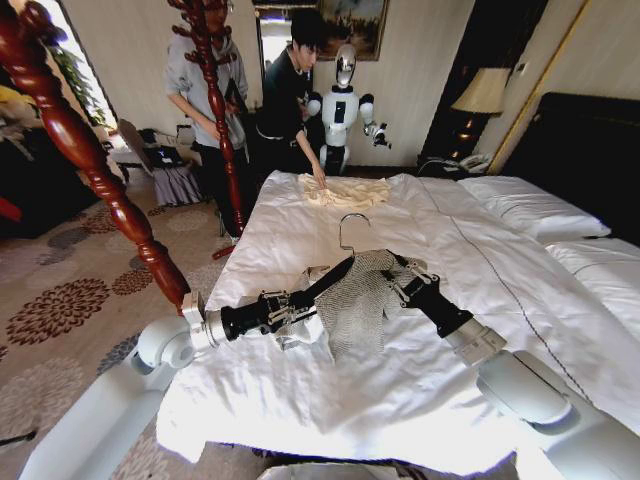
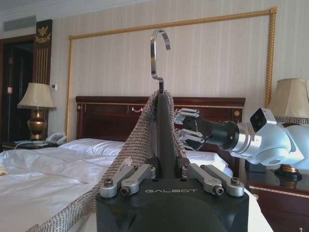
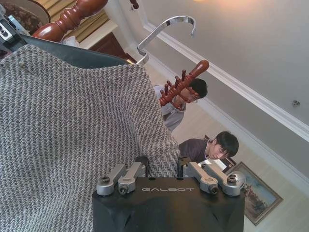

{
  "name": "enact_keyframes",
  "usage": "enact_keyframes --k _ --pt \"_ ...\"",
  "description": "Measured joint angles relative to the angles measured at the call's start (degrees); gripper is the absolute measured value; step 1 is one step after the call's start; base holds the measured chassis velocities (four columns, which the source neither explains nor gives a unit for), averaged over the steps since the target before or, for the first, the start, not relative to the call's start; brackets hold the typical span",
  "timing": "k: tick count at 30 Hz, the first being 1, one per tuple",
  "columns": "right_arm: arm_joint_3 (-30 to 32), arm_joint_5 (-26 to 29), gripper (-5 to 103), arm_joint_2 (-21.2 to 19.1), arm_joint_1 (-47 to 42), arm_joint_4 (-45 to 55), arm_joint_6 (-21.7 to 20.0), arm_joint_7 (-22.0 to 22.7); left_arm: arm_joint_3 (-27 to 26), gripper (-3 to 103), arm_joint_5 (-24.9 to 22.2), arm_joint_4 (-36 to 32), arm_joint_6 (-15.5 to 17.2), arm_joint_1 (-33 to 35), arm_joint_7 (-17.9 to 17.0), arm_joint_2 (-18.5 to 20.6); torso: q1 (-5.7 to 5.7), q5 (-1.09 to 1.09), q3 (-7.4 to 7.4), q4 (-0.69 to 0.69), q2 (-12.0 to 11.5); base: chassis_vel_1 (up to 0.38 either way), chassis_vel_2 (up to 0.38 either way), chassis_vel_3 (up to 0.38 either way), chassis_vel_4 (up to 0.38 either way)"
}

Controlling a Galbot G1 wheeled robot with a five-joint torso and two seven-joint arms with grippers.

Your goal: Pick up the clothes from the bed and hang them on the clothes hanger.

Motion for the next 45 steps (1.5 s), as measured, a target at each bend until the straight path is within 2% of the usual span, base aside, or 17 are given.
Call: enact_keyframes --k 12,15,17,20,21,23,27,29,30,33,34,35,36,38,41,43,45 --pt "0.83 -3.43 27 1.27 -0.37 0.30 0.86 -0.32 -1.25 16 -0.28 0.33 -1.08 -0.27 -0.42 0.86 0.00 0.00 0.00 0.00 0.00 0.000 0.000 0.000 0.000" --pt "1.11 -3.63 26 1.46 -0.55 0.73 0.25 -0.43 -2.40 31 0.16 0.98 -1.69 -0.04 -0.56 1.24 0.00 0.00 0.00 0.00 0.01 0.000 0.000 0.000 0.000" --pt "1.13 -3.64 26 1.46 -0.55 0.77 0.22 -0.50 -2.54 31 0.17 1.04 -1.78 -0.04 -0.56 1.29 0.00 0.00 0.00 0.00 0.01 0.000 0.000 0.000 0.000" --pt "1.25 -4.02 26 1.49 -0.68 0.73 0.26 -0.90 -3.74 47 0.24 1.22 -2.12 -0.05 -0.74 1.40 0.00 -0.01 0.00 0.00 0.01 0.000 0.000 0.000 0.000" --pt "1.25 -4.02 26 1.49 -0.68 0.73 0.26 -0.90 -3.74 47 0.24 1.22 -2.12 -0.05 -0.74 1.40 0.00 -0.01 0.00 0.00 0.01 0.000 0.000 0.000 0.000" --pt "1.29 -4.80 24 1.71 -0.77 0.44 0.37 -1.10 -5.64 58 -0.33 1.20 -2.43 0.05 -0.81 1.03 0.00 0.00 0.00 -0.01 0.01 0.000 0.000 0.000 0.000" --pt "1.44 -4.99 23 2.14 -0.80 -0.17 0.39 -1.08 -12.44 69 -4.01 -0.19 -2.78 2.10 -1.81 -0.38 0.00 0.00 0.00 0.00 0.01 0.000 0.000 0.000 0.000" --pt "1.81 -4.42 23 2.44 -0.81 -0.22 0.36 -0.98 -17.85 80 -7.88 -2.09 -2.64 3.71 -7.84 -1.43 0.00 0.01 0.00 0.02 0.01 0.000 0.000 0.000 0.000" --pt "1.81 -4.42 23 2.44 -0.81 -0.22 0.36 -0.98 -17.85 80 -7.88 -2.09 -2.64 3.71 -7.84 -1.43 0.00 0.01 0.00 0.02 0.01 0.000 0.000 0.000 0.000" --pt "1.85 -3.66 23 2.80 -0.66 -0.17 0.34 -0.90 -22.58 90 -10.83 -2.66 -1.86 4.37 -20.98 -2.70 0.00 0.00 0.00 0.00 0.01 0.000 0.000 0.000 0.000" --pt "1.75 -3.61 23 2.90 -0.48 -0.09 0.33 -0.90 -23.21 96 -10.91 -2.30 -1.27 4.32 -26.92 -3.04 0.00 0.01 0.00 0.00 0.01 0.000 0.000 0.000 0.000" --pt "1.75 -3.61 23 2.90 -0.48 -0.09 0.33 -0.90 -23.21 96 -10.91 -2.30 -1.27 4.32 -26.92 -3.04 0.00 0.01 0.00 0.00 0.01 0.000 0.000 0.000 0.000" --pt "1.67 -3.59 23 2.97 -0.36 -0.02 0.31 -0.89 -23.39 98 -10.84 -1.79 -0.77 4.24 -31.04 -3.33 0.00 0.02 0.00 0.00 0.01 0.000 0.000 0.000 0.000" --pt "1.61 -3.12 23 3.03 -0.06 0.38 0.22 -0.84 -22.73 100 -7.98 1.08 0.77 4.02 -44.29 -4.93 0.00 -0.01 0.00 -0.01 0.01 0.000 0.000 0.000 0.000" --pt "2.00 -2.43 23 2.96 0.00 0.80 0.17 -0.67 -21.49 100 -4.45 2.69 1.44 5.40 -48.10 -5.97 0.00 -0.01 0.01 -0.01 0.01 0.000 0.000 0.000 0.000" --pt "2.46 -1.47 23 2.85 0.04 1.42 0.04 -0.37 -19.27 100 0.61 3.21 1.88 8.07 -48.07 -7.34 0.00 0.00 0.01 0.00 0.01 0.000 0.000 0.000 0.000" --pt "2.55 -1.18 23 2.82 0.05 1.63 -0.01 -0.30 -18.34 100 1.97 3.20 2.00 9.04 -47.54 -7.88 0.00 0.00 0.01 0.00 0.01 0.000 0.000 0.000 0.000"
